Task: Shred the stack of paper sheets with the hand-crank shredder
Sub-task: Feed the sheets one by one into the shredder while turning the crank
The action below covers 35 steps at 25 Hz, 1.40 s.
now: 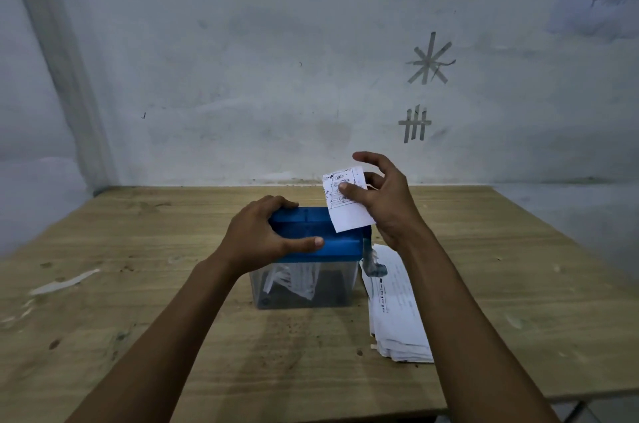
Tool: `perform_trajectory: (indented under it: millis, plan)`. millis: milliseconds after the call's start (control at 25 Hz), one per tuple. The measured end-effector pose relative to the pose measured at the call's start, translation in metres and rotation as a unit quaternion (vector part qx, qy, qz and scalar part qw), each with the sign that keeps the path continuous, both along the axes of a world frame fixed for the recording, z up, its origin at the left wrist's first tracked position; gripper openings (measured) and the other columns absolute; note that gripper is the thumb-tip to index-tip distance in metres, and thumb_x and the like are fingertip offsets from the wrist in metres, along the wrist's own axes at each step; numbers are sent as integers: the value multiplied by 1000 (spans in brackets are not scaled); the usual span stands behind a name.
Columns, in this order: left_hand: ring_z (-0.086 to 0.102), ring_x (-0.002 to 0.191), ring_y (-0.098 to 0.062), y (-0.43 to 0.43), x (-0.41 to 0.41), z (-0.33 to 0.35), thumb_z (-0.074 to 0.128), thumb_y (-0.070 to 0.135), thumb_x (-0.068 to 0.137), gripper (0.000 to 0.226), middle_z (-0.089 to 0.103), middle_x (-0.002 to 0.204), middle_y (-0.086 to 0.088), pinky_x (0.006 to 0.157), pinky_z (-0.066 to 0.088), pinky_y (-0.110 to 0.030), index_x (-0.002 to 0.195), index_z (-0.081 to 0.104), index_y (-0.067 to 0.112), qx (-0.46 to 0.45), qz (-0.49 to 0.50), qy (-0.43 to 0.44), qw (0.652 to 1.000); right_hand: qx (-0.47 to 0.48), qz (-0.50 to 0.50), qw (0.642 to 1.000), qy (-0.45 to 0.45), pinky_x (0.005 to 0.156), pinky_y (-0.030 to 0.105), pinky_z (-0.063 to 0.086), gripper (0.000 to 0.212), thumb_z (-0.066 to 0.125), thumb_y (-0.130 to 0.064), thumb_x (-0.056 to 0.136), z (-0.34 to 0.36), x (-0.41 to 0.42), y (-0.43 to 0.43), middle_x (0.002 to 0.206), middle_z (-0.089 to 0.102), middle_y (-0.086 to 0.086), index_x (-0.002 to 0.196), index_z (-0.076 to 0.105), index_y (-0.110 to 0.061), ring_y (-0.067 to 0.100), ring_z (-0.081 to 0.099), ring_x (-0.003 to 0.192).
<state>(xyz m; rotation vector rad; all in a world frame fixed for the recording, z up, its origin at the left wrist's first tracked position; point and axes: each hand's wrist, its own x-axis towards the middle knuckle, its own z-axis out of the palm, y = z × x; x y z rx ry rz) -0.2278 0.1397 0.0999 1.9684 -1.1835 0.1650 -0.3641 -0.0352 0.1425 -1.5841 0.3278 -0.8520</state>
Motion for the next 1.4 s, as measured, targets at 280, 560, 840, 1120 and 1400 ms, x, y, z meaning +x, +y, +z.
perform_trajectory:
  millis: [280,560,840,1120,1400]
  plan:
    - [60,96,-1,-2,4,-2,70,90,50,91,63,108,18,83,57,-31,119,63,30,3,2,7,1000,-17,-47,998,-23,73,22,58,23,67,-1,93,-10,27,7,105,74,-1,98,75,-22,10,70,90]
    - [60,97,-5,-3,4,3,61,82,69,76,65,113,10,76,49,-19,120,64,27,22,-11,27,999,-18,-3,999,-51,78,33,61,32,71,10,85,-13,32,9,110,74,9,105,68,-15,21,72,101]
    - [55,118,-14,-4,14,39,77,73,68,82,57,132,12,104,46,-38,135,57,31,181,-14,75,981,-70,18,995,-66,82,30,61,37,71,10,85,-11,24,9,107,75,10,114,60,-8,18,72,102]
    - [69,97,-6,-13,6,36,76,18,90,17,75,104,9,89,56,-27,107,76,17,-10,-52,170,984,-56,32,998,13,83,24,58,52,77,-8,87,-9,12,13,104,74,3,128,48,-21,14,72,97]
    - [64,102,7,-11,5,21,71,19,94,21,72,110,15,92,48,-18,114,73,22,-46,-57,122,990,-63,-88,946,305,67,30,54,74,49,-83,79,-44,-34,22,90,69,2,104,64,-15,15,66,79]
